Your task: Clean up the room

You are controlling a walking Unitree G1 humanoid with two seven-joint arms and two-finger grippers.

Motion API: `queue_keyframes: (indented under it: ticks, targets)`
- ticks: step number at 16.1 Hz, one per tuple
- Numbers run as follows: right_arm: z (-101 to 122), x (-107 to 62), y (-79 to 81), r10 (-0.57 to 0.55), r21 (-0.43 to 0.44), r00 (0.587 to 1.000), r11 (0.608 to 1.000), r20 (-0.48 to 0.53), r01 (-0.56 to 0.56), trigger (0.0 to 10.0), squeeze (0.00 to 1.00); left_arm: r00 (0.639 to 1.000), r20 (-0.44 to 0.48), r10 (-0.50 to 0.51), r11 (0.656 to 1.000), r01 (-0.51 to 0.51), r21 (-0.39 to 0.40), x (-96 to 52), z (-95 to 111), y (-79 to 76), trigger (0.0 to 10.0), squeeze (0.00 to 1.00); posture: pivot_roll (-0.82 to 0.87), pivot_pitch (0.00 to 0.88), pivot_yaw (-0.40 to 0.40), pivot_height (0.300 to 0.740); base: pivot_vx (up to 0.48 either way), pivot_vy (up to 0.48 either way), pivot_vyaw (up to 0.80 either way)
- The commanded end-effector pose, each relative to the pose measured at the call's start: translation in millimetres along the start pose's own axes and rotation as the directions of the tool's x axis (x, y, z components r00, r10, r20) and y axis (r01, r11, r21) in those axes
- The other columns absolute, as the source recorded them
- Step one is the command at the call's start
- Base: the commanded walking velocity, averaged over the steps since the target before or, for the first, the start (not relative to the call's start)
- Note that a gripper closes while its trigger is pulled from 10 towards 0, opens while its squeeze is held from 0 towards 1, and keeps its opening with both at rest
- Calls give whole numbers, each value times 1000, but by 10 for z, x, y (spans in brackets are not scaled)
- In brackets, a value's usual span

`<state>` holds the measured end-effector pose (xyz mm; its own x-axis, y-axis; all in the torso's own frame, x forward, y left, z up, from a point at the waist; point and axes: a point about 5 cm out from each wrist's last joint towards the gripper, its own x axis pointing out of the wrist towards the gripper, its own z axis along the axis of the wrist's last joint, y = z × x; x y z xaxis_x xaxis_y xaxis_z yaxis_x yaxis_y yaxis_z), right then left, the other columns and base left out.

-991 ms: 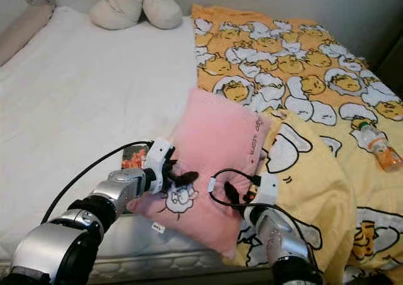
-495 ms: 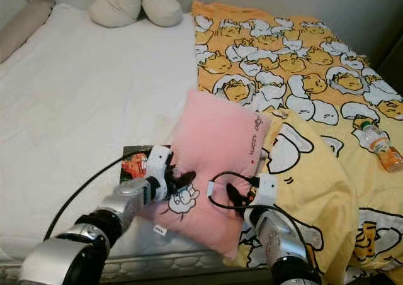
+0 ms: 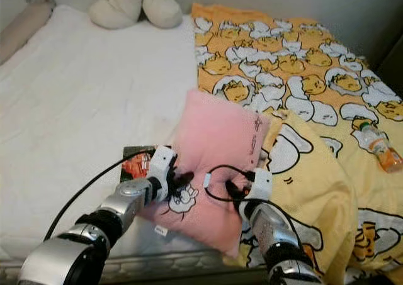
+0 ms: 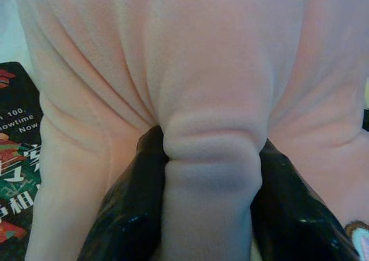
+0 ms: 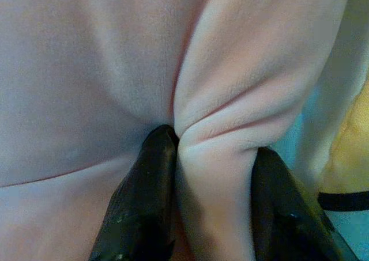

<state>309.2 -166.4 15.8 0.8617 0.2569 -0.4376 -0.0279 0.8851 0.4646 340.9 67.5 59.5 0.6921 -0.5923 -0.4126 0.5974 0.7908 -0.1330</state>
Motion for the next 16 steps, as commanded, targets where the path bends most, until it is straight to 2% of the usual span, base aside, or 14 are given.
queue_keyframes:
  ticks: [1, 3, 6, 8, 9, 10, 11, 12, 13, 14, 15, 16]
  targets:
    - [-56, 7, -5, -16, 6, 999, 1000, -29, 16, 0, 0, 994, -108, -19, 1000, 17, -19, -9, -255, -72, 0, 0, 42, 64, -25, 740, 0, 0, 0]
    - [-36, 22, -5, -29, 4, 999, 1000, -27, 29, 0, 0, 999, -49, -7, 998, 4, -55, 12, -168, -76, 0, 0, 41, 27, -11, 740, 0, 0, 0]
    - [16, 28, -27, -38, 21, 999, 999, -9, 38, 0, 0, 998, -69, 9, 1000, -9, 13, 4, -176, -55, 0, 0, 48, 0, 13, 740, 0, 0, 0]
    - [-7, -2, -98, -65, 57, 998, 996, -6, 65, 0, 0, 997, -73, 24, 1000, -23, 12, -9, -224, -48, 0, 0, 48, 0, 19, 740, 0, 0, 0]
    - [15, -2, -102, -65, 35, 998, 997, 6, 65, 0, 0, 998, -54, 29, 1000, -30, 0, -2, -196, -51, 0, 0, 48, 0, 22, 740, 0, 0, 0]
    - [202, 38, -41, -48, -45, 997, 998, 64, 51, 0, 0, 999, -35, 12, 999, -11, 31, 25, -113, -77, 0, 0, 44, 0, 31, 740, 0, 0, 0]
    - [328, 55, -5, -30, -85, 994, 996, 102, 39, 0, 0, 1000, -7, 6, 999, -6, 33, 40, -36, -84, 0, 0, 39, 0, 34, 740, 0, 0, 0]
    - [581, 70, 72, 16, -140, 984, 990, 178, 9, 0, 0, 996, 91, -5, 1000, 3, 29, 64, 204, -82, 0, 0, 39, 0, 35, 740, 0, 0, 0]
    - [747, 65, 124, 49, -185, 973, 983, 227, -6, 0, 0, 980, 199, -18, 1000, 21, -15, 67, 428, -78, 0, 0, 43, 0, 35, 740, 0, 0, 0]
    - [747, 65, 124, 49, -185, 973, 983, 227, -6, 0, 0, 980, 199, -18, 1000, 21, -15, 67, 428, -78, 0, 0, 43, 0, 35, 740, 0, 0, 0]
    - [1045, 23, 217, 111, -241, 942, 970, 316, -33, 0, 0, 931, 366, -17, 997, 44, -65, 18, 790, -24, 0, 0, 47, 0, 38, 740, 0, 0, 0]
    - [1205, -14, 257, 130, -274, 925, 961, 356, -30, 0, 0, 903, 430, -5, 998, 35, -61, -31, 943, 26, 0, 0, 45, 0, 38, 740, 0, 0, 0]
